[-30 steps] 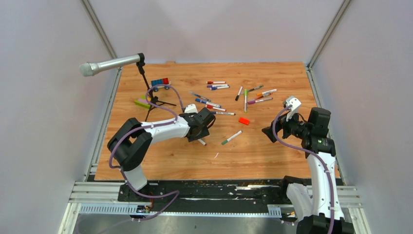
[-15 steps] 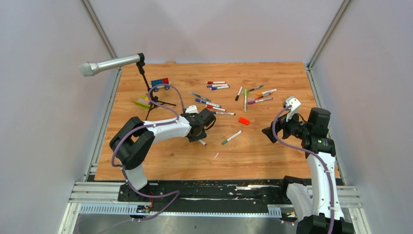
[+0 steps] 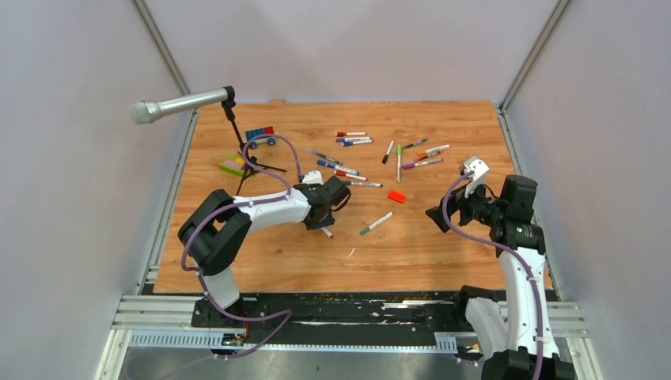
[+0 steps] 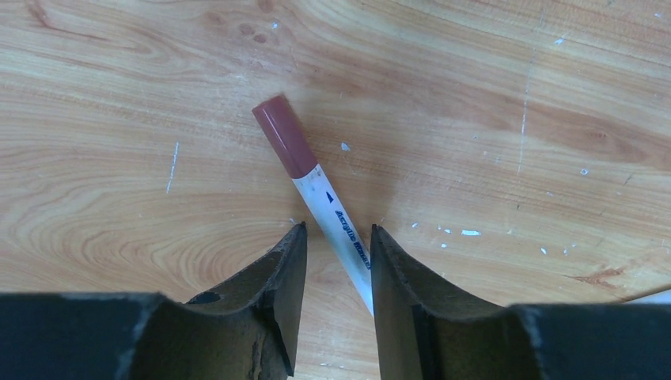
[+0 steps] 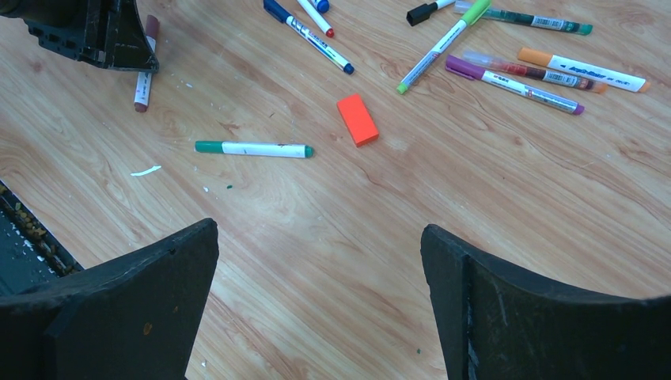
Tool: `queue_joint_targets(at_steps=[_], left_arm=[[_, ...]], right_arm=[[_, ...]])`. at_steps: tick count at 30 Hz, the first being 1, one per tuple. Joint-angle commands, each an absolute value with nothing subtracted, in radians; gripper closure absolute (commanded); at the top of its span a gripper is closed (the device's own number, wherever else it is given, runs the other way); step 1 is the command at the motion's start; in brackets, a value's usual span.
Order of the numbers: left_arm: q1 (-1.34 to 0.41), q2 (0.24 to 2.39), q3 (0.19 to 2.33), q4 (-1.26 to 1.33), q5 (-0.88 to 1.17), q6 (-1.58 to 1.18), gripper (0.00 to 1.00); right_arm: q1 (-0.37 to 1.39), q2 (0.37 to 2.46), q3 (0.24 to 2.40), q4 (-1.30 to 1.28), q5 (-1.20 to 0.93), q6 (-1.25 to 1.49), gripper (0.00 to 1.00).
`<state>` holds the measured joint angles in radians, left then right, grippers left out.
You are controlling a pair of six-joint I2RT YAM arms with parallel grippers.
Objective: Open the pen caps
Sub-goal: Pick up the pen from the center of the board.
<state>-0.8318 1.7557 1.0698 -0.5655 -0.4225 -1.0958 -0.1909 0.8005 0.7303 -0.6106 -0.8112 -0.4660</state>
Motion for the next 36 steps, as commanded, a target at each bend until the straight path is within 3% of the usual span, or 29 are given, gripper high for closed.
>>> queue_joint_targets(at_steps=[1,11,20,24,29,36], left_arm=[[-0.839,1.761,1.063,-0.584,-0.464,-1.082,0.56],[-0.839,1.790,1.046,-0.597,-0.453,-1.066,0.67],[-0.839,1.739,1.030,-0.566,-0.464,-1.046,0.96],[-0.839,1.622,0.993,-0.495,-0.457,-0.987,1.00],[-0.839,1.411,0.860,-0.252,-0.344,-0.888,1.00],[-0.840,1.184,0.600,0.367,-0.086,-0.849,1.00]], right_arm=[[-0.187,0.783,0.759,-0.607,-0.808,-0.485,0.00],[-0.187,0.778,0.761,-0.608,-0.807,-0.484,0.00],[-0.186,0.777,0.759,-0.611,-0.813,-0.484,0.00],[-0.187,0.781,0.759,-0.613,-0.843,-0.479,0.00],[-0.175,0.798,0.762,-0.623,-0.936,-0.470,0.00],[-0.122,0.845,0.749,-0.568,-1.224,-0.387,0.05]])
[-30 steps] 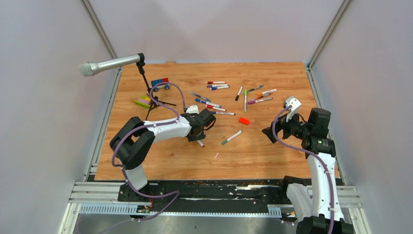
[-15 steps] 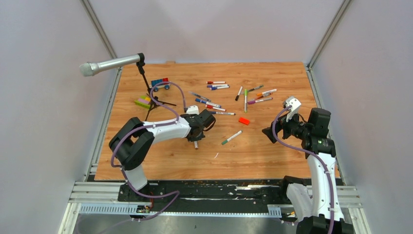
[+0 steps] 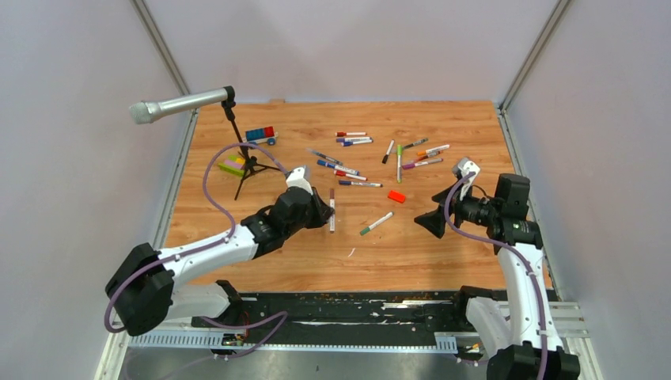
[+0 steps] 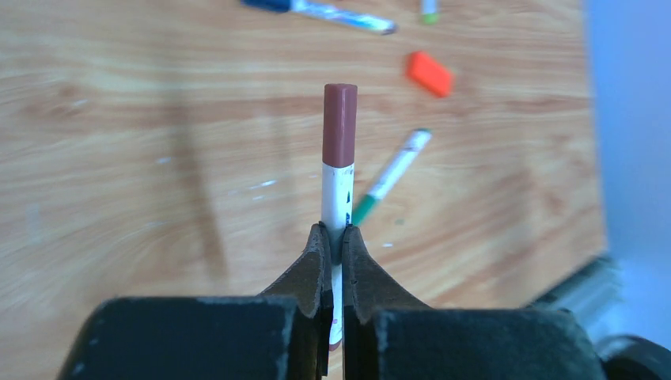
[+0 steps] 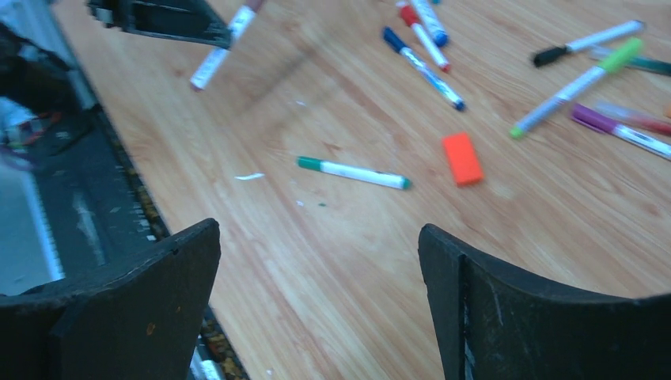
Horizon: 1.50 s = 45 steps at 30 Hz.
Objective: Open the pen caps
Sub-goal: Pick up the pen from the center of the board.
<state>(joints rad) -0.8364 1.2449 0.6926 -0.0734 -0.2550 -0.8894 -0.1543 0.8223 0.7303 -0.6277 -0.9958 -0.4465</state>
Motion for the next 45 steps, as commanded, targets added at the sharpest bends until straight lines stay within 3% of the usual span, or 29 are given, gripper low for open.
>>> queue_joint_targets(at_steps=[1,8,12,24,34,40,45], left_arm=[[-0.841,1.182,0.582,0.453,-0.053,-0.860,1.00],[-0.895,1.249,0.571,0.859,0.008,-0.900,1.00],[-0.951,1.317,0.619,0.931,-0.032,-0.890,1.00],[-1.048,1.492,0.752,1.004,-0.085,-0.885,1.00],[-1.081,1.523,0.784,0.999,-0.097,-0.864,1.00],[-1.086,1.523,0.784,0.994,-0.095,-0.865,0.99],[-1.087,1.526,0.779,0.992,-0.091,-0.866,0.97]], right_arm=[[-0.113,0.856,0.739,-0.535,-1.272,-0.352,0.07],[-0.023,0.928,0.697,-0.263,-1.384,-0.038,0.10],[0.026,0.931,0.644,-0.105,-1.348,0.106,0.10],[0.068,0.945,0.585,0.056,-1.302,0.279,0.17],[0.078,0.959,0.573,0.095,-1.263,0.330,0.40],[0.078,0.963,0.576,0.091,-1.246,0.325,0.60],[0.077,0.970,0.584,0.091,-1.247,0.327,0.61]])
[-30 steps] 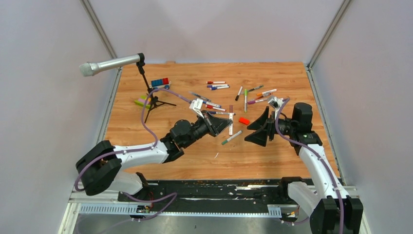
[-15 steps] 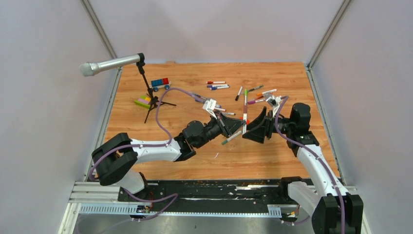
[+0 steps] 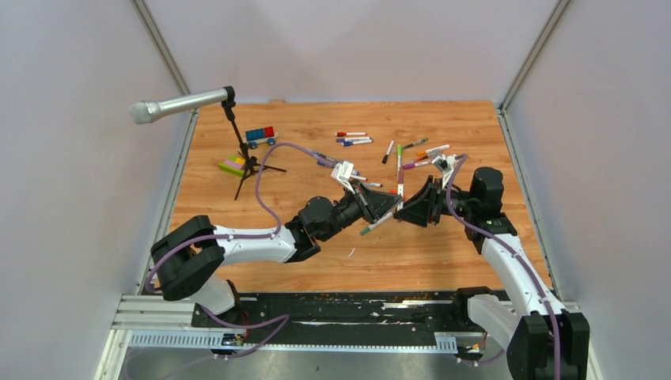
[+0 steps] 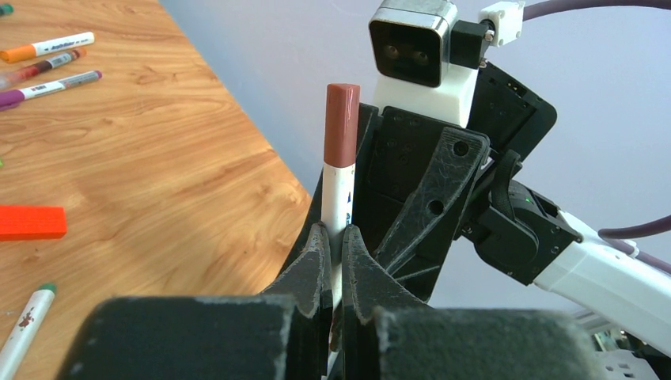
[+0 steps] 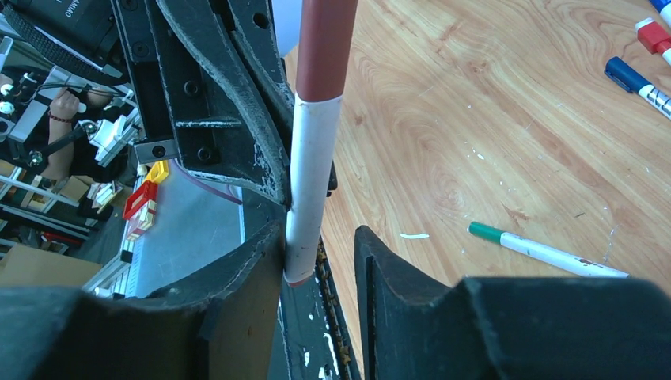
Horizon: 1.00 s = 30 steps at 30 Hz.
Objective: Open the pen caps
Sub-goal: Pick up the pen from the center of the board.
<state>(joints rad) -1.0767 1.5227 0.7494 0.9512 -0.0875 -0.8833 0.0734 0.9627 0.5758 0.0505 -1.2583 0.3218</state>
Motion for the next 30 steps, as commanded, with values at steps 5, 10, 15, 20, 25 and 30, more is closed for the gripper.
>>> queue_joint_targets(at_steps=[5,10,15,20,25,30], left_arm=[[-1.088,1.533,0.783,0.988,-0.080,-0.866,0.94],[-1.088,1.542,0.787,0.983,-0.074,-0.865,0.92],[-1.088,1.548,0.788,0.982,-0.073,-0.865,0.89],[-1.088,1.525,0.788,0.966,-0.084,-0.847,0.72],[-1.080,1.459,0.761,0.948,-0.112,-0.805,0.32],[-1.040,1.407,0.721,0.980,-0.082,-0.798,0.00]], right_arm=[[0.077,0.975,0.587,0.098,-1.249,0.335,0.58],[0.073,0.977,0.593,0.100,-1.254,0.338,0.58],[0.069,0.977,0.594,0.106,-1.270,0.346,0.72],[0.069,0.980,0.600,0.085,-1.277,0.324,1.00],[0.069,0.980,0.608,0.064,-1.308,0.292,1.00],[0.069,0.981,0.632,-0.022,-1.401,0.157,1.00]])
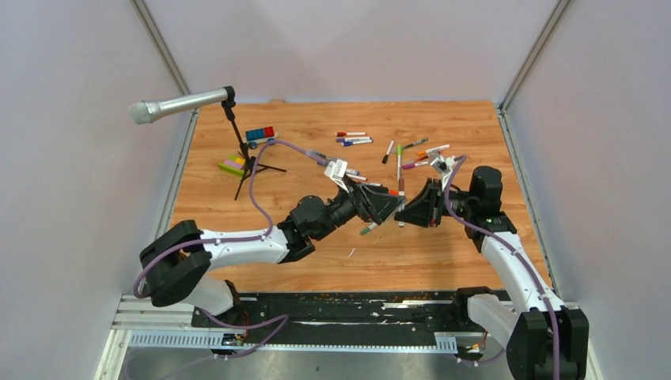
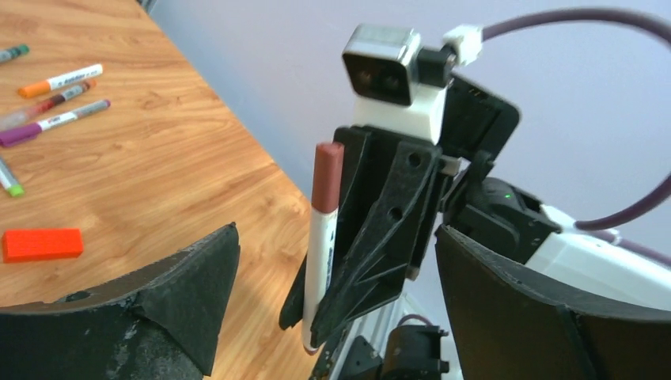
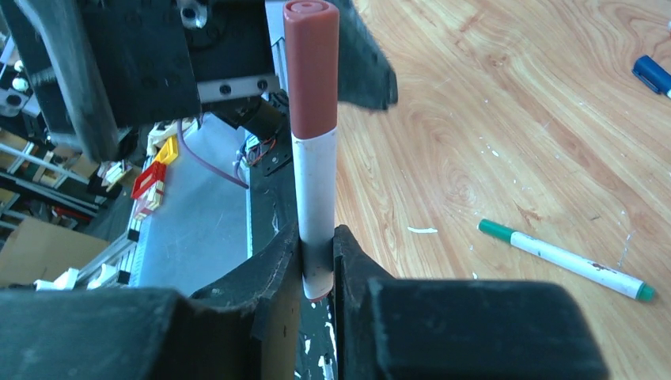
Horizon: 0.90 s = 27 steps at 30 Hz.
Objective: Open the pen caps
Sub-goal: Pick up the pen from the center of the board, then open the pen cap from the pen.
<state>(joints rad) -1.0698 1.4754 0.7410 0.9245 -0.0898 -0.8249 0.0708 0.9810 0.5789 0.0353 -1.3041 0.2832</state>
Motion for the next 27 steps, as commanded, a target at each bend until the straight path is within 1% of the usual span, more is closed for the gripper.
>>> queue_joint_targets(at_steps=[1,5,9,14,18,22,24,27], left_arm=[[-1.024,1.407,0.720,0.986,-0.050,-0.816,0.00],[-0.957,1.440,0.720,1.050,0.090,-0.920,0.00],[-0.946,1.476,0.731,1.129,0.174,-0.939,0.00],[-0.946,1.519,0.791,1.112,0.226,-0.947,0.08],[-0.946,1.551,0.818,1.114,0.245,-0.966,0.21],[-0.946,1.580,0.830,1.133,0.249,-0.990,0.39],[-0.946,1.597,0.839,1.139,0.253,-0.998,0.44],[-0.947,1.612,0.852,1.145,0.260,-1.005,0.56]], right_arm=[[0.069,0.981,0.637,-0.044,-1.413,0.139,1.00],[0.069,0.983,0.638,-0.050,-1.446,0.115,1.00],[0.069,0.990,0.638,-0.054,-1.458,0.108,1.00],[0.069,1.002,0.640,-0.059,-1.463,0.101,1.00],[0.069,1.008,0.641,-0.065,-1.464,0.096,1.00],[0.069,1.013,0.642,-0.070,-1.463,0.093,1.00],[0.069,1.016,0.641,-0.069,-1.463,0.092,1.00],[0.069,1.017,0.642,-0.071,-1.461,0.093,1.00]])
